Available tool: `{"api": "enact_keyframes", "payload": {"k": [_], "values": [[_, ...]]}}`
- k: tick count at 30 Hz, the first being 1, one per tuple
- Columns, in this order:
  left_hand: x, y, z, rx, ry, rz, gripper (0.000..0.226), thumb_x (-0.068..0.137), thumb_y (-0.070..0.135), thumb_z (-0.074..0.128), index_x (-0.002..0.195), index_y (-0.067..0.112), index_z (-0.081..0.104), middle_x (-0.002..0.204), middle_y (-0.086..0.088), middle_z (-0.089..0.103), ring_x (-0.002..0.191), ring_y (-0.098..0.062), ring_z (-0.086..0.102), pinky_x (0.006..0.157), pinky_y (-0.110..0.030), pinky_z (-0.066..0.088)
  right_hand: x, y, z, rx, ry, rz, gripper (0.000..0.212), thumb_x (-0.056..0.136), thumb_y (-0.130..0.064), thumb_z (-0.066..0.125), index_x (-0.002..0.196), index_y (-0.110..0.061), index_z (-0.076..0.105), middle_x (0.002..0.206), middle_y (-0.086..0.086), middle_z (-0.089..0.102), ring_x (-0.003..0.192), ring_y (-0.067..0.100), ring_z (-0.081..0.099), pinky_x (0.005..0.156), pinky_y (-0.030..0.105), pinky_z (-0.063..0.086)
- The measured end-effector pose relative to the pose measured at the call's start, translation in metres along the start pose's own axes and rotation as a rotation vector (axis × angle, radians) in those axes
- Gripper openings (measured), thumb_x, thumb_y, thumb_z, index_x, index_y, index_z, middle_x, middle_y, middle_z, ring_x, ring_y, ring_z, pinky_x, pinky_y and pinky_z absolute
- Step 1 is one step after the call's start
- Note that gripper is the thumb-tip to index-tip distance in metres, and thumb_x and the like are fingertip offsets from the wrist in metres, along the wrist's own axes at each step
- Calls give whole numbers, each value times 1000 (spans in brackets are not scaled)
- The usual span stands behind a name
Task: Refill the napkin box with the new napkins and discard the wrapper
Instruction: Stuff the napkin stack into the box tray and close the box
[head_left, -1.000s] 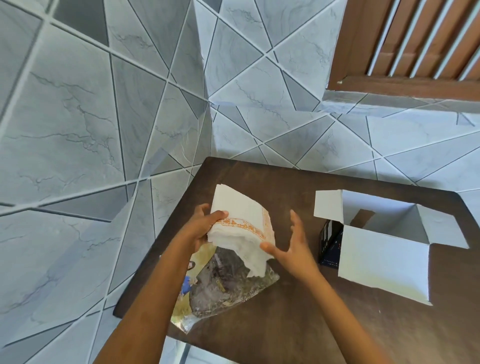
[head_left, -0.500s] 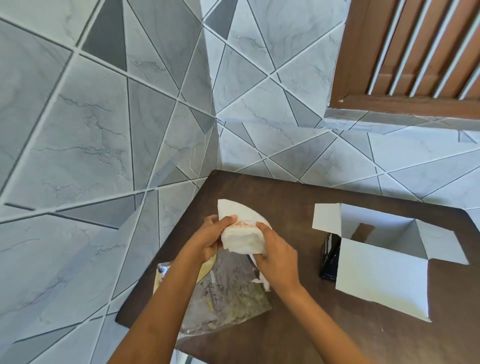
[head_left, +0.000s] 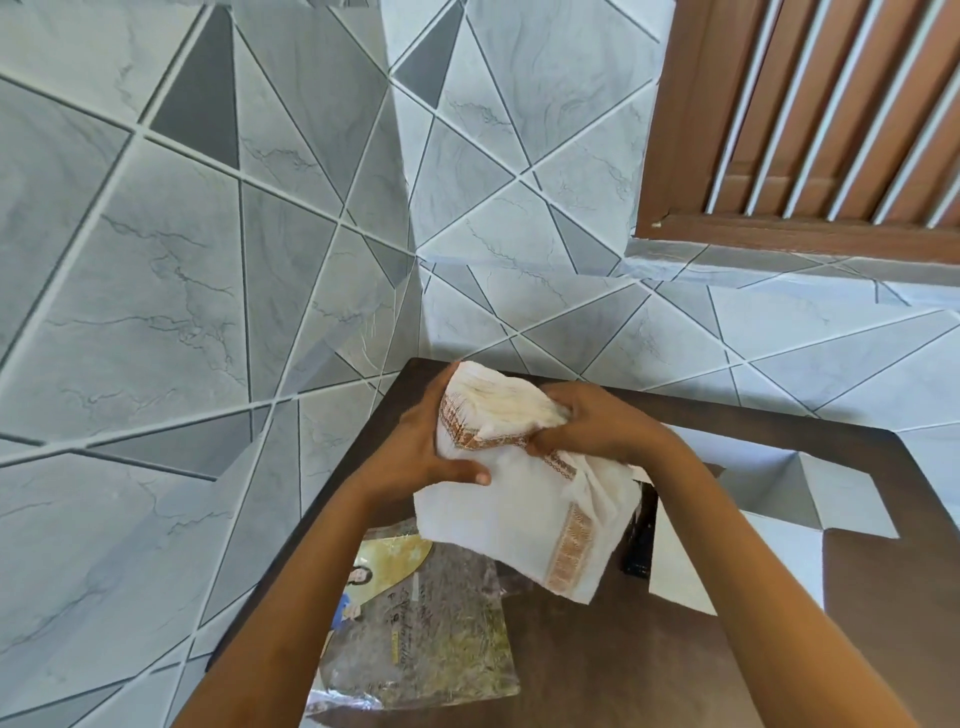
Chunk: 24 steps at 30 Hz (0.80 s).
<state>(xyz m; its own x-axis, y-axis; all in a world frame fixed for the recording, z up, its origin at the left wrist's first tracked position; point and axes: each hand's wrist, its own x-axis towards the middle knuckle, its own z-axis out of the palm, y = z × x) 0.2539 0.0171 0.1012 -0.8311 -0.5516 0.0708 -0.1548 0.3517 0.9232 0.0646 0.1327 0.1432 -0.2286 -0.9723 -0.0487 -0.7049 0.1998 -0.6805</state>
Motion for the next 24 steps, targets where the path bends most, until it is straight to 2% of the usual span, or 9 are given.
{"api": "enact_keyframes", "payload": {"k": [2, 5, 10, 12, 14, 16, 17, 20, 24], "values": [[1, 13, 2, -182, -37, -27, 85, 67, 21, 84, 135, 42, 37, 137, 4, 52, 126, -23, 52, 102, -57, 42, -3, -1, -12, 36, -58, 0, 32, 72, -22, 73, 102, -19, 66, 99, 1, 70, 87, 14, 63, 79, 32, 48], [4, 29, 7, -248, -50, -37, 50, 79, 16, 74, 123, 29, 54, 125, -3, 63, 114, -30, 61, 96, -59, 46, -11, 1, -29, 126, -93, 43, 32, 75, -26, 72, 106, -22, 65, 103, 1, 70, 87, 12, 65, 80, 30, 51], [24, 59, 10, -219, 37, 27, 42, 75, 28, 73, 115, 28, 61, 117, -3, 69, 106, -29, 66, 92, -55, 51, -39, 10, -62, 554, 41, 127, 19, 88, -38, 51, 96, -28, 65, 93, -8, 70, 79, 8, 65, 82, 23, 50], [39, 75, 16, -232, 63, 37, 39, 73, 30, 71, 111, 29, 63, 110, 1, 72, 100, -26, 69, 85, -46, 55, -53, 26, -73, 850, 150, 203, 36, 86, -56, 37, 93, -31, 62, 87, -15, 68, 79, 5, 63, 72, 19, 49], [51, 86, 20, -230, 63, 20, 30, 76, 29, 69, 106, 28, 65, 103, 3, 74, 94, -22, 70, 78, -37, 57, -61, 40, -70, 1121, 162, 142, 65, 65, -75, 47, 105, -27, 62, 95, -8, 73, 88, 11, 69, 70, 25, 56], [65, 101, 33, -228, 50, -26, 22, 82, 25, 68, 104, 24, 66, 97, 2, 74, 88, -21, 69, 71, -30, 55, -73, 56, -69, 1221, 157, 90, 93, 37, -83, 61, 111, -27, 62, 105, -2, 73, 97, 16, 69, 72, 29, 59], [71, 107, 41, -243, 36, -59, 20, 85, 24, 65, 105, 20, 65, 96, 0, 73, 85, -21, 69, 69, -29, 54, -79, 66, -68, 1240, 150, 77, 99, 31, -83, 63, 114, -28, 60, 109, -2, 72, 101, 17, 67, 73, 31, 58], [82, 114, 63, -336, -58, -183, 19, 89, 25, 58, 104, 16, 65, 91, -6, 73, 78, -21, 68, 69, -30, 54, -91, 86, -61, 1249, 90, 96, 99, 41, -75, 71, 124, -23, 53, 117, 2, 68, 109, 22, 63, 83, 40, 55], [92, 112, 95, -503, -142, -304, 18, 88, 31, 56, 96, 19, 66, 78, -4, 74, 70, -21, 69, 71, -33, 52, -104, 114, -58, 1345, 76, 222, 82, 41, -52, 86, 112, -19, 63, 108, 6, 72, 98, 24, 68, 89, 47, 51]]}}
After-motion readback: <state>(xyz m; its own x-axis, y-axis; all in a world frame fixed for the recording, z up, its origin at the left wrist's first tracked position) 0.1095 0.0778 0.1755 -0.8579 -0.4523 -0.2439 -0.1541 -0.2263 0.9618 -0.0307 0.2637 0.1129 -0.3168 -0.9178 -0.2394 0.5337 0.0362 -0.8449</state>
